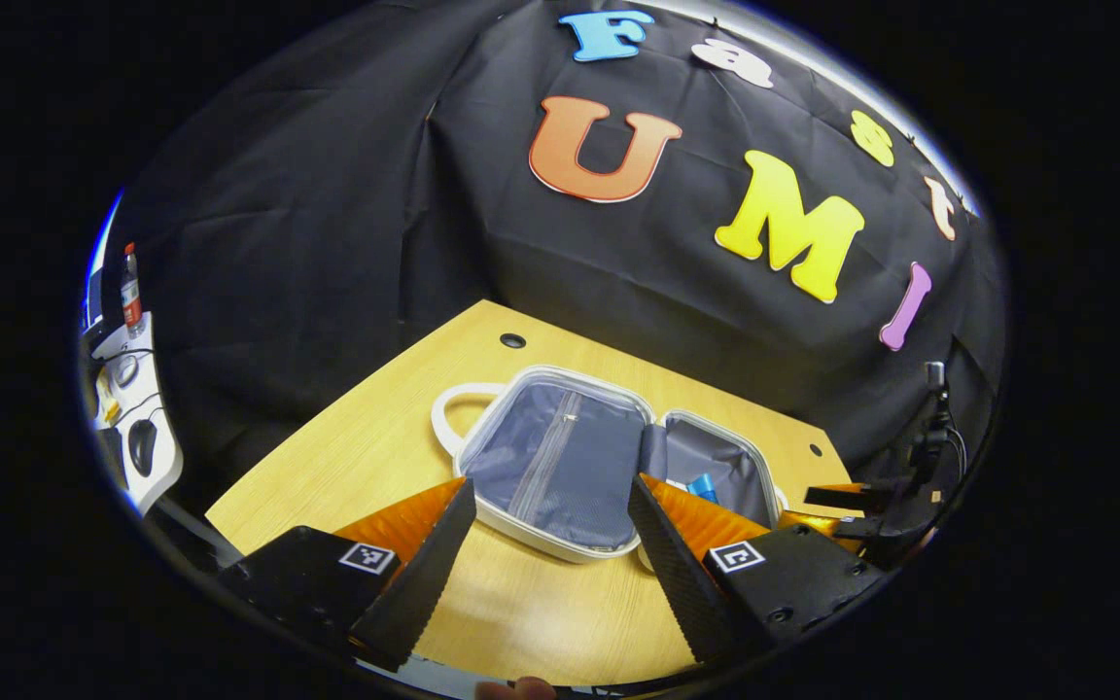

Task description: First open the suitcase, pack the skin care products into it, and then close the suitcase.

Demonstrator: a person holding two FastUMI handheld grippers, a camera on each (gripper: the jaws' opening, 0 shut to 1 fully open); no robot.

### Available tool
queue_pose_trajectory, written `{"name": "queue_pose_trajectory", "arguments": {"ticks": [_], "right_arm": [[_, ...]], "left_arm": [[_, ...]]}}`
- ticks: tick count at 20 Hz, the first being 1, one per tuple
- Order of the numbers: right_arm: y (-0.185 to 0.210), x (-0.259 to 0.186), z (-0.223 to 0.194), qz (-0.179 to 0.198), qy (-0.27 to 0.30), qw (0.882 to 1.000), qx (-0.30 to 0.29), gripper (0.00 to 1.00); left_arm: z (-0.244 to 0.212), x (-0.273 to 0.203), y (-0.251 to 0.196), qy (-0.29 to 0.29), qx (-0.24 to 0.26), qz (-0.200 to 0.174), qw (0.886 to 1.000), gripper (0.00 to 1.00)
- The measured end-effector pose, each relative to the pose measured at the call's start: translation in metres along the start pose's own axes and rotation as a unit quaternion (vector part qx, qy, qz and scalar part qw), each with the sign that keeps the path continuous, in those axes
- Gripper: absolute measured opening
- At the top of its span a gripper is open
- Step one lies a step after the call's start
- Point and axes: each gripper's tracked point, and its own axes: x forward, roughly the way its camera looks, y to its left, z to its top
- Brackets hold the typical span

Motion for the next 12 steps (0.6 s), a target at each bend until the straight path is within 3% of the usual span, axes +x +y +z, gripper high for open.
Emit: {"name": "queue_pose_trajectory", "arguments": {"ticks": [5,9,12], "right_arm": [[-0.027,-0.048,0.015,-0.031,-0.025,0.999,0.012,0.77],[-0.045,-0.075,0.035,-0.055,-0.041,0.997,0.017,0.77],[-0.055,-0.087,0.047,-0.08,-0.047,0.996,0.018,0.79]], "left_arm": [[-0.001,0.045,0.056,0.019,-0.094,-0.013,0.995,0.98],[-0.002,0.083,0.094,0.038,-0.168,-0.046,0.984,0.98],[0.003,0.119,0.11,0.037,-0.235,-0.081,0.968,0.98]]}}
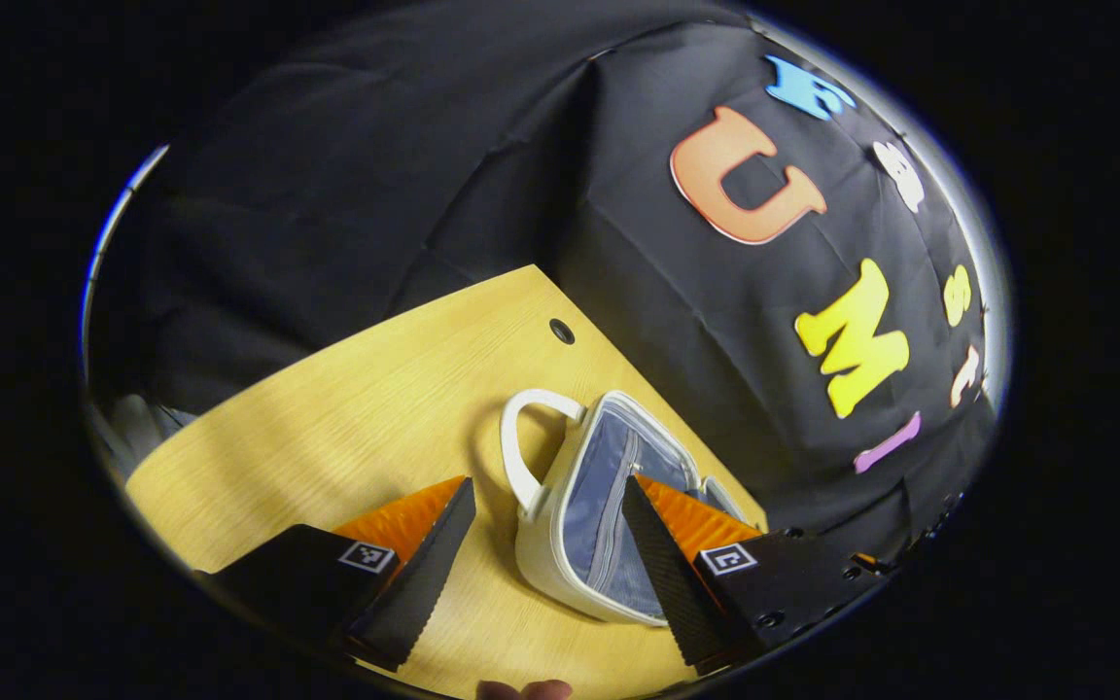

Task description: First open the suitcase, pack the skin care products into it, and then close the suitcase.

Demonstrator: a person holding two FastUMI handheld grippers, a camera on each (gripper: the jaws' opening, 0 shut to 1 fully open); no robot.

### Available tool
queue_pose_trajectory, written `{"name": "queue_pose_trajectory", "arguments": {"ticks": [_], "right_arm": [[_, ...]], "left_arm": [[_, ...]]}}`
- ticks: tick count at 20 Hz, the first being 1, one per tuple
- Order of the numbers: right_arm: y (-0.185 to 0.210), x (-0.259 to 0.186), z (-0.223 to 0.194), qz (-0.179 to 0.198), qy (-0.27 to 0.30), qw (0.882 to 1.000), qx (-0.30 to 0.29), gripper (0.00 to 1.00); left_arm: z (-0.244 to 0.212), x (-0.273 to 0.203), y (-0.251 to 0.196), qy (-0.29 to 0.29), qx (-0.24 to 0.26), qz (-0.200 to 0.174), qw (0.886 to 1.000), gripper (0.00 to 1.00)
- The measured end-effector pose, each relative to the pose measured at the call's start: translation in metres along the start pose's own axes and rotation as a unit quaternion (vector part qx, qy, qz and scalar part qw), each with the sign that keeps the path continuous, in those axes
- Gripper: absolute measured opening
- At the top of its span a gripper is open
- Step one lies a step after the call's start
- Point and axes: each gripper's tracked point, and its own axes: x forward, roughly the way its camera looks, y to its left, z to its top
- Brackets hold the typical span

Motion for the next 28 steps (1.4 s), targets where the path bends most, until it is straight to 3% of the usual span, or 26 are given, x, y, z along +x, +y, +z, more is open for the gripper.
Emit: {"name": "queue_pose_trajectory", "arguments": {"ticks": [7,11,15,16,17,18,22,23,24,28], "right_arm": [[0.003,-0.001,-0.005,-0.02,0.023,0.999,-0.019,0.79],[-0.001,-0.001,-0.002,-0.03,0.023,0.999,-0.002,0.8],[-0.006,-0.003,-0.005,-0.036,0.023,0.999,0.02,0.8],[-0.008,-0.004,-0.005,-0.037,0.022,0.999,0.024,0.8],[-0.009,-0.006,-0.005,-0.037,0.02,0.999,0.028,0.8],[-0.01,-0.008,-0.005,-0.036,0.017,0.999,0.032,0.8],[-0.018,-0.016,0.002,-0.039,-0.011,0.997,0.06,0.8],[-0.021,-0.019,0.003,-0.043,-0.019,0.997,0.067,0.8],[-0.025,-0.023,0.005,-0.05,-0.03,0.996,0.075,0.8],[-0.043,-0.048,0.009,-0.076,-0.07,0.99,0.091,0.8]], "left_arm": [[0.002,0.068,0.024,0.046,-0.122,-0.036,0.991,0.94],[0.003,0.089,0.018,0.046,-0.173,-0.056,0.982,0.81],[-0.005,0.097,0.012,0.064,-0.181,-0.053,0.98,0.51],[-0.003,0.098,0.013,0.061,-0.181,-0.047,0.98,0.27],[0.004,0.094,0.01,0.054,-0.185,-0.045,0.98,0.18],[0.01,0.09,0.005,0.05,-0.186,-0.044,0.98,0.15],[0.035,0.07,-0.048,0.024,-0.126,-0.051,0.99,0.07],[0.041,0.064,-0.066,0.014,-0.101,-0.055,0.993,0.16],[0.047,0.059,-0.085,0.006,-0.08,-0.057,0.995,0.06],[0.047,0.034,-0.178,-0.019,0.014,-0.062,0.998,0.06]]}}
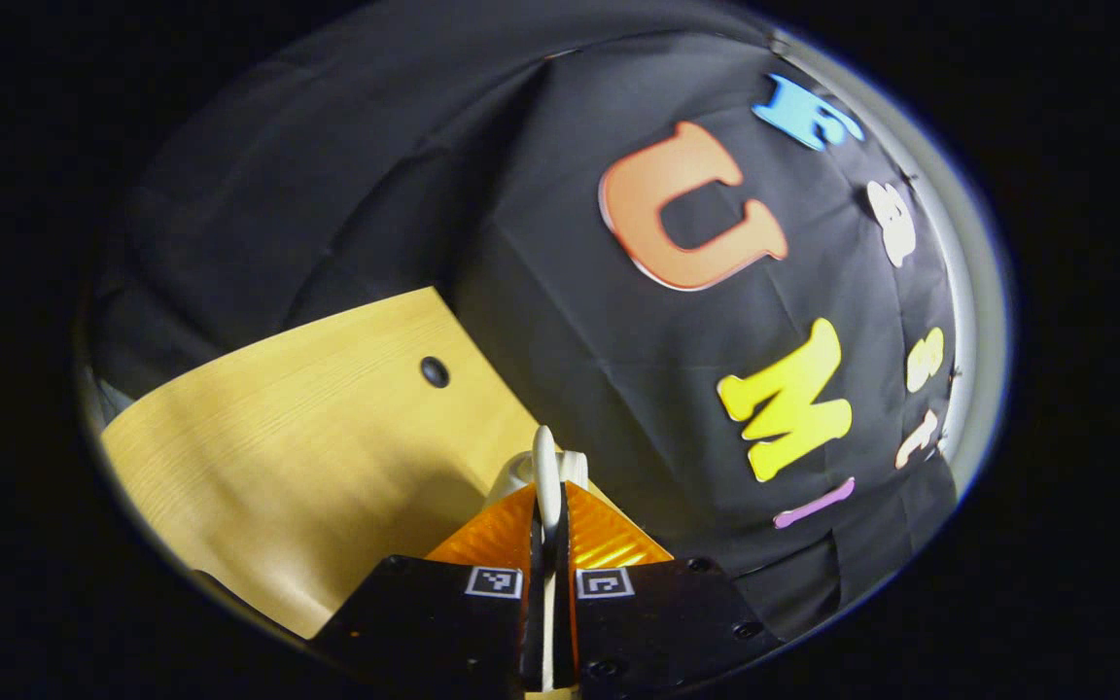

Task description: First open the suitcase, pack the skin care products into it, and then close the suitcase.

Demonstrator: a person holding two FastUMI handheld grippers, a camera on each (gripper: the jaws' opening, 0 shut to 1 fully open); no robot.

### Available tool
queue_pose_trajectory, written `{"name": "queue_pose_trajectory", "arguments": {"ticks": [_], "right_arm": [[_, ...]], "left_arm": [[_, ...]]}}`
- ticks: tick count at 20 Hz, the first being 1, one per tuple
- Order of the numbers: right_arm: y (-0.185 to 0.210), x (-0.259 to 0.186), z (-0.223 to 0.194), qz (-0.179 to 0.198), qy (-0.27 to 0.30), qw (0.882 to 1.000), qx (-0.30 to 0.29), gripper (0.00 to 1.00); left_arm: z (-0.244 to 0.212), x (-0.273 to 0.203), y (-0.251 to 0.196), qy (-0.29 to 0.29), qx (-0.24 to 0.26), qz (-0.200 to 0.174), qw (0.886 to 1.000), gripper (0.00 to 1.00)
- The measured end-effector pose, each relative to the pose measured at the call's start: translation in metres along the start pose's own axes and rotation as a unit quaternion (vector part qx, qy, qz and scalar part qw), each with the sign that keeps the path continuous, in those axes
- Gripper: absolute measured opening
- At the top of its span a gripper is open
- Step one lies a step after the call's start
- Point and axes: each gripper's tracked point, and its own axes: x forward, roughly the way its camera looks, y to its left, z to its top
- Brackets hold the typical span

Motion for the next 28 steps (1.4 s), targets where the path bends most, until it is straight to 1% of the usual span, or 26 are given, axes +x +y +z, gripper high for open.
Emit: {"name": "queue_pose_trajectory", "arguments": {"ticks": [1,3,6,7,8,10,11,13,15,17,19,22,23,26,28], "right_arm": [[-0.003,-0.004,0.001,-0.002,-0.008,1.0,0.003,0.8],[-0.015,-0.012,0.005,-0.01,-0.021,1.0,0.008,0.8],[-0.036,-0.024,0.004,-0.025,-0.033,0.999,0.019,0.8],[-0.043,-0.03,0.002,-0.031,-0.034,0.999,0.022,0.8],[-0.052,-0.036,0.0,-0.038,-0.034,0.998,0.023,0.8],[-0.07,-0.046,-0.005,-0.053,-0.034,0.998,0.025,0.78],[-0.078,-0.049,-0.006,-0.057,-0.035,0.997,0.029,0.78],[-0.095,-0.059,-0.008,-0.068,-0.036,0.996,0.037,0.8],[-0.116,-0.068,-0.007,-0.086,-0.042,0.995,0.034,0.8],[-0.135,-0.077,-0.009,-0.105,-0.044,0.993,0.034,0.8],[-0.151,-0.082,-0.019,-0.119,-0.034,0.992,0.039,0.8],[-0.165,-0.085,-0.03,-0.127,-0.015,0.991,0.04,0.8],[-0.17,-0.085,-0.032,-0.131,-0.012,0.991,0.041,0.8],[-0.18,-0.085,-0.036,-0.139,-0.006,0.989,0.041,0.8],[-0.186,-0.086,-0.039,-0.143,-0.003,0.989,0.038,0.8]], "left_arm": [[-0.006,0.0,-0.023,-0.002,0.037,0.004,0.999,0.06],[-0.022,0.006,-0.07,-0.009,0.105,0.01,0.994,0.06],[-0.059,0.002,-0.127,-0.003,0.172,-0.003,0.985,0.06],[-0.075,0.004,-0.146,0.003,0.203,-0.006,0.979,0.06],[-0.093,0.006,-0.161,0.005,0.24,-0.005,0.971,0.06],[-0.128,0.013,-0.184,0.012,0.312,-0.002,0.95,0.06],[-0.147,0.016,-0.194,0.016,0.336,-0.008,0.942,0.06],[-0.184,0.021,-0.213,0.022,0.365,-0.019,0.931,0.06],[-0.217,0.038,-0.22,0.031,0.391,-0.026,0.92,0.06],[-0.248,0.055,-0.22,0.039,0.406,-0.03,0.912,0.06],[-0.278,0.065,-0.214,0.052,0.421,-0.034,0.905,0.06],[-0.329,0.083,-0.207,0.081,0.461,-0.037,0.883,0.06],[-0.341,0.088,-0.202,0.091,0.468,-0.035,0.878,0.06],[-0.378,0.105,-0.181,0.13,0.478,-0.02,0.868,0.06],[-0.396,0.109,-0.17,0.149,0.481,-0.01,0.864,0.06]]}}
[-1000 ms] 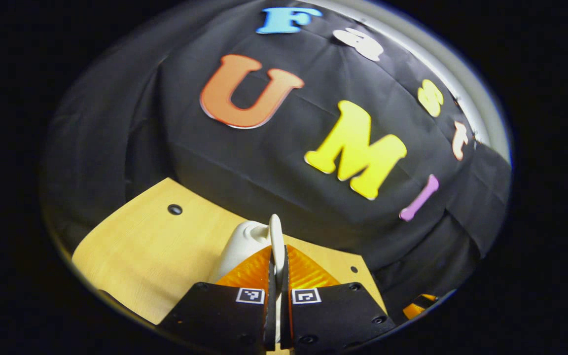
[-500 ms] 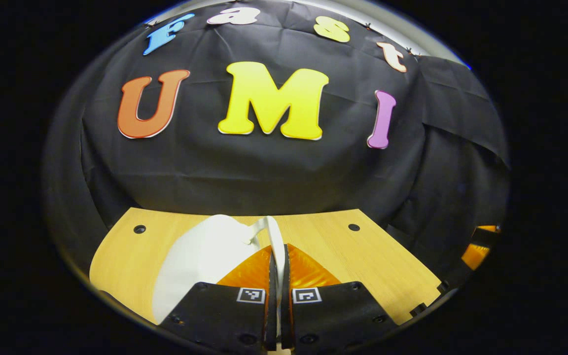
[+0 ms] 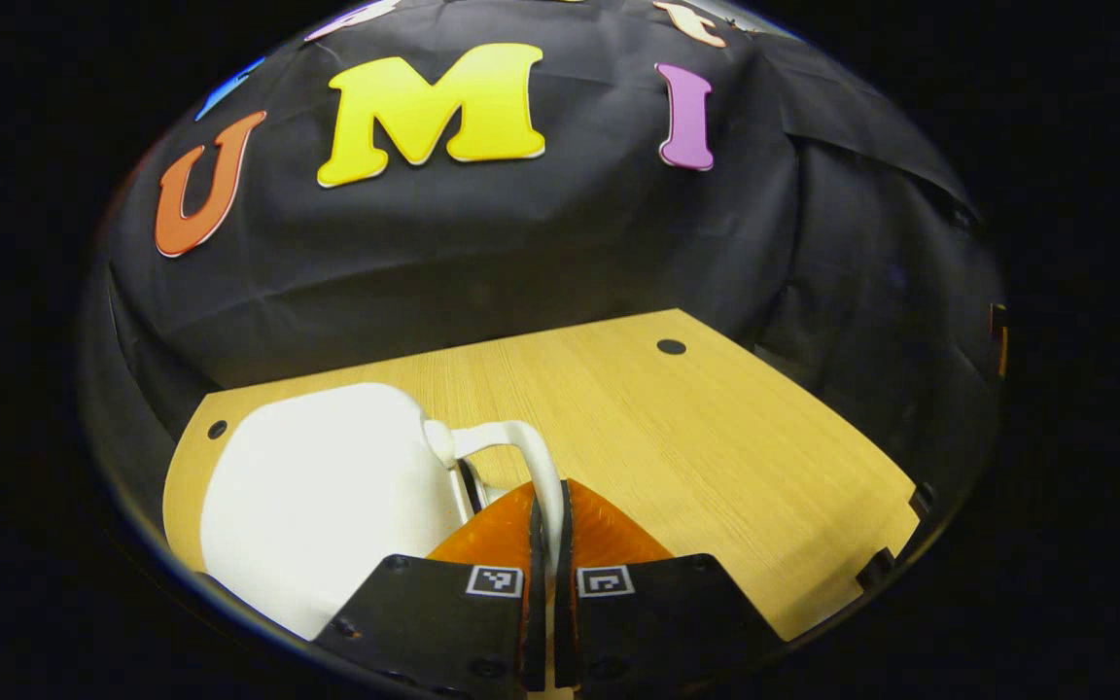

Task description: First open the suitcase, pack the skin care products into it, and then close the suitcase.

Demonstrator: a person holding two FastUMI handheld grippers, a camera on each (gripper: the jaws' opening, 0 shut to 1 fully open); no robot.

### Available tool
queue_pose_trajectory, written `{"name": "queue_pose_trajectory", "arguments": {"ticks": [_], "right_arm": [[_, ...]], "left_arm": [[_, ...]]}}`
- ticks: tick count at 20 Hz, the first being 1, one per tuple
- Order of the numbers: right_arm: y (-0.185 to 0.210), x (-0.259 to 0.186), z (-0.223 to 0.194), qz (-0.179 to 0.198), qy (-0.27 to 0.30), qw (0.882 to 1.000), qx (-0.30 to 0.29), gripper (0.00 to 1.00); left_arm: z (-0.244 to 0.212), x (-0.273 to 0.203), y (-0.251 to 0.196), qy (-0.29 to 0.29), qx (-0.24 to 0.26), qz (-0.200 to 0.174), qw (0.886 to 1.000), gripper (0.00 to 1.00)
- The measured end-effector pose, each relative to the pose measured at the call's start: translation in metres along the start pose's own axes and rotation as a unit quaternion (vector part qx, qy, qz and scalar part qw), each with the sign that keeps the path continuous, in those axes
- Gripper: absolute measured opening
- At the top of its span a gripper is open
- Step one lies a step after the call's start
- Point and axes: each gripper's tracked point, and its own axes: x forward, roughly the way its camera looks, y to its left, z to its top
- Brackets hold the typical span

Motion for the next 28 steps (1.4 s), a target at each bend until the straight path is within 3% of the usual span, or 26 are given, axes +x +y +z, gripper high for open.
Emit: {"name": "queue_pose_trajectory", "arguments": {"ticks": [5,9,11,12,13,14,15,16,20,23,28], "right_arm": [[-0.012,0.009,-0.01,-0.009,0.014,1.0,0.011,0.8],[-0.013,0.015,-0.006,-0.004,0.01,1.0,0.004,0.8],[-0.01,0.019,-0.004,0.001,0.009,1.0,0.002,0.8],[-0.008,0.021,-0.001,0.005,0.007,1.0,0.001,0.8],[-0.004,0.023,0.002,0.01,0.002,1.0,0.002,0.8],[0.001,0.027,0.007,0.017,-0.003,1.0,0.003,0.8],[0.007,0.033,0.01,0.025,-0.007,1.0,0.006,0.8],[0.014,0.038,0.014,0.032,-0.01,0.999,0.008,0.8],[0.058,0.055,0.057,0.076,-0.049,0.996,0.014,0.8],[0.086,0.062,0.104,0.096,-0.1,0.99,0.003,0.8],[0.113,0.054,0.172,0.073,-0.197,0.978,0.001,0.8]], "left_arm": [[-0.017,0.013,-0.006,0.015,0.007,0.01,1.0,0.07],[-0.016,0.013,-0.018,0.012,-0.014,-0.003,1.0,0.17],[-0.015,0.005,-0.02,0.014,-0.036,0.0,0.999,0.3],[-0.011,0.003,-0.017,0.014,-0.041,0.012,0.999,0.55],[-0.008,-0.004,-0.016,0.02,-0.05,0.019,0.998,0.58],[-0.004,-0.012,-0.016,0.018,-0.066,0.024,0.997,0.82],[0.008,-0.023,-0.012,0.005,-0.078,0.032,0.996,1.0],[0.024,-0.034,-0.005,-0.011,-0.085,0.044,0.995,0.94],[0.105,-0.094,0.036,-0.113,-0.07,0.094,0.987,0.95],[0.164,-0.138,0.065,-0.193,-0.06,0.119,0.972,0.95],[0.214,-0.186,0.097,-0.263,-0.056,0.142,0.953,0.96]]}}
